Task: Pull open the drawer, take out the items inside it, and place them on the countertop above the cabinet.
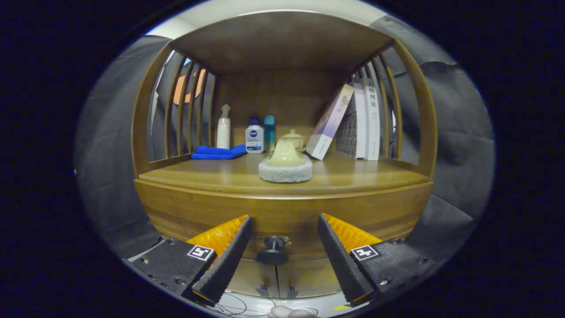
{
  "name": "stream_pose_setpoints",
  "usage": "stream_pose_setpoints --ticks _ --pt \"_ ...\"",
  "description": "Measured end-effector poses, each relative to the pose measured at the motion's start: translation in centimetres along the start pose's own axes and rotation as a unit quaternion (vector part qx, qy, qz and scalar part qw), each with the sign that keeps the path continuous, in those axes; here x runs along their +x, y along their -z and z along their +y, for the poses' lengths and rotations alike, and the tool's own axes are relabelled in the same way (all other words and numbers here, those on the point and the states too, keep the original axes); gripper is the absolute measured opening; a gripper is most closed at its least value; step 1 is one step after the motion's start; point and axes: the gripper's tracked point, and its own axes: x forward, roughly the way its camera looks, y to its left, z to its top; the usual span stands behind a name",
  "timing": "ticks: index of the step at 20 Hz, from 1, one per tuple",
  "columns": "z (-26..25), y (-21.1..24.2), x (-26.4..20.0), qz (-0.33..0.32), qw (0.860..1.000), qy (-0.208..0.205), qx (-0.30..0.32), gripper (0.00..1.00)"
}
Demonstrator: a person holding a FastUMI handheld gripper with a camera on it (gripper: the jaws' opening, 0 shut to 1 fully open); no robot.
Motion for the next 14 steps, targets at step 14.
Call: stream_pose_setpoints --ticks 14 --pt "-3.0 -12.1 -19.4 -0.134 0.99 -0.027 -0.016 0.98"
